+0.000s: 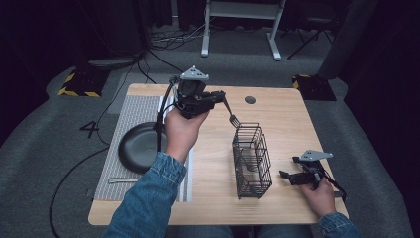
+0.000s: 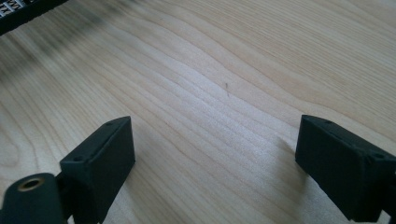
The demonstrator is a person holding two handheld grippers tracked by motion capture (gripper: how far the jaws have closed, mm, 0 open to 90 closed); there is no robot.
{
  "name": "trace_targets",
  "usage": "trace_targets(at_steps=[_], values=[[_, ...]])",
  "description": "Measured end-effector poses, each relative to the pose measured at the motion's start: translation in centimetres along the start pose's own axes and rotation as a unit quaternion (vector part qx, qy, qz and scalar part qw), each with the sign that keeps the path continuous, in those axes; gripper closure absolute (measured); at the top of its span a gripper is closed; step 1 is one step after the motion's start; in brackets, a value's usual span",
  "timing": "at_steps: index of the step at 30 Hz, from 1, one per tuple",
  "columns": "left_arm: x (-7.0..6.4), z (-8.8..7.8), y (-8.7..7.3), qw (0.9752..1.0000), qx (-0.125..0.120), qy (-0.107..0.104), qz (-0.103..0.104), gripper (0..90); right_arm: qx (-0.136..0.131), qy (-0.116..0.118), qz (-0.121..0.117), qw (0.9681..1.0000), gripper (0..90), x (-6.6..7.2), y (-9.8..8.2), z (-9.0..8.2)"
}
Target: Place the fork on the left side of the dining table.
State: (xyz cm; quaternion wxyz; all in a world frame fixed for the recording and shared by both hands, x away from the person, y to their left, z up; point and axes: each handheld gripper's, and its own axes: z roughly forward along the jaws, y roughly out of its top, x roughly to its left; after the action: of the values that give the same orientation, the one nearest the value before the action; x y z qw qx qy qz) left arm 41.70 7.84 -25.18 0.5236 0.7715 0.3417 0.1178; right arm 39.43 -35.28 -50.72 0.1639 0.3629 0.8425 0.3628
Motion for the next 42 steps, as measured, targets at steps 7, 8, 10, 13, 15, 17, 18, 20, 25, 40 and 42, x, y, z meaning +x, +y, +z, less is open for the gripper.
trace_targets(at_steps=[7,8,10,13,15,17,18,20,25,40,42], values=[[2.8,-1.4,0.6,0.9994,-0.019,0.019,-0.023,86.3,0.000,0.000,0.000,1.0000,12.0,0.0,0.0,0.0],[2.8,-1.4,0.6,0.9994,-0.019,0.019,-0.023,86.3,0.000,0.000,0.000,1.0000,12.0,0.0,0.0,0.0],[3.8,-1.9,0.6,0.9989,-0.022,0.034,-0.025,86.3,0.000,0.000,0.000,1.0000,12.0,0.0,0.0,0.0],[4.4,-2.2,0.6,0.9985,-0.022,0.043,-0.026,86.3,0.000,0.000,0.000,1.0000,12.1,0.0,0.0,0.0],[5.2,-2.6,0.6,0.9980,-0.023,0.053,-0.027,86.3,0.000,0.000,0.000,1.0000,12.1,0.0,0.0,0.0],[5.4,-2.7,0.7,0.9977,-0.024,0.057,-0.029,86.3,0.000,0.000,0.000,1.0000,12.1,0.0,0.0,0.0],[5.7,-2.8,0.7,0.9975,-0.024,0.060,-0.028,86.3,0.000,0.000,0.000,1.0000,12.1,0.0,0.0,0.0],[6.6,-3.1,0.6,0.9967,-0.025,0.070,-0.033,86.3,0.000,0.000,0.000,1.0000,12.1,0.0,0.0,0.0],[8.1,-3.3,0.2,0.9951,-0.024,0.085,-0.045,86.2,0.000,0.000,0.001,1.0000,12.1,0.0,0.0,0.0],[14.7,-3.9,-1.4,0.9859,-0.023,0.136,-0.095,86.2,0.000,0.000,0.001,1.0000,12.4,0.0,0.0,0.0],[15.9,-4.4,-1.4,0.9829,-0.028,0.148,-0.107,86.2,0.000,-0.001,0.001,1.0000,12.6,0.0,0.0,0.0]])
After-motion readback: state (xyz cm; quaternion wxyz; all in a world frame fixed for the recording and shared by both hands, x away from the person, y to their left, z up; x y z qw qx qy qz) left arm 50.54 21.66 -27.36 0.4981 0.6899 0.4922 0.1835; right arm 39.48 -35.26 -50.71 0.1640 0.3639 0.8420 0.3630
